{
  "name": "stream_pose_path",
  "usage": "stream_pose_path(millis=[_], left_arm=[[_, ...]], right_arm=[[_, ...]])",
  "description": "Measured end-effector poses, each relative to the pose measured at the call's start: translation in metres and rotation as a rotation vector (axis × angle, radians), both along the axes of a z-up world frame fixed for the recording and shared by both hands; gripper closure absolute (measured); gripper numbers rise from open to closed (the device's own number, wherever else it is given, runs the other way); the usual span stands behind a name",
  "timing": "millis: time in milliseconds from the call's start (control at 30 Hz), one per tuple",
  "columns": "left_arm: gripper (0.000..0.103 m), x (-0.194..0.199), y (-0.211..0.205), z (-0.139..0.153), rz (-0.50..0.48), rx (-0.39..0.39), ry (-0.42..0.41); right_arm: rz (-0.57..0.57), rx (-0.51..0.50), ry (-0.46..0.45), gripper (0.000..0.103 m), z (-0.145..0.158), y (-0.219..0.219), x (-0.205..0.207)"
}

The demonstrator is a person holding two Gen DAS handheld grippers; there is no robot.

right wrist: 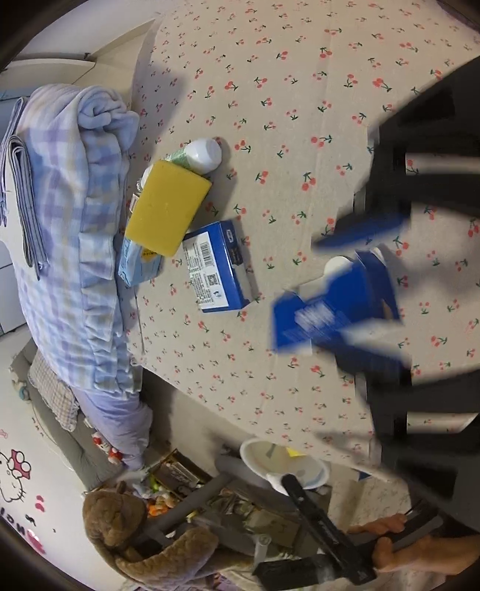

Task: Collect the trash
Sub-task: 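Lift the blue biscuit box with the right tool while the left tool holds the tissue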

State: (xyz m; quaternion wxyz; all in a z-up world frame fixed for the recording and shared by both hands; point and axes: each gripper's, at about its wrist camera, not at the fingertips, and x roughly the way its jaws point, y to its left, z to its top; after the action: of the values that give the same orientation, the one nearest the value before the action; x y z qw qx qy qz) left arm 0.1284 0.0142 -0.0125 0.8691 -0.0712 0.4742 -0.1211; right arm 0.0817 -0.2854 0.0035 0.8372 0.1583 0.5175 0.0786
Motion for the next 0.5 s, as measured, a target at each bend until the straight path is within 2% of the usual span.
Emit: stream_pose_path(millis=[33, 167, 500], left_arm=[[0.079, -0.001, 0.003, 0.0, 0.005, -0.002, 0.0], [0.079, 0.0, 0.011, 0.001, 0.02, -0.006, 0.002], [0.079, 0.002, 0.018, -0.002, 0.035, -0.013, 0.02]], right_arm=[[-0.014, -0.004, -0.007, 0.022, 0.0, -0.001, 0.001], [0.004, -0.016, 0.023, 0.022, -0.009, 0.006, 0.007], [0.208, -0.116, 0.145, 0.022, -0.046, 0.059, 0.008]])
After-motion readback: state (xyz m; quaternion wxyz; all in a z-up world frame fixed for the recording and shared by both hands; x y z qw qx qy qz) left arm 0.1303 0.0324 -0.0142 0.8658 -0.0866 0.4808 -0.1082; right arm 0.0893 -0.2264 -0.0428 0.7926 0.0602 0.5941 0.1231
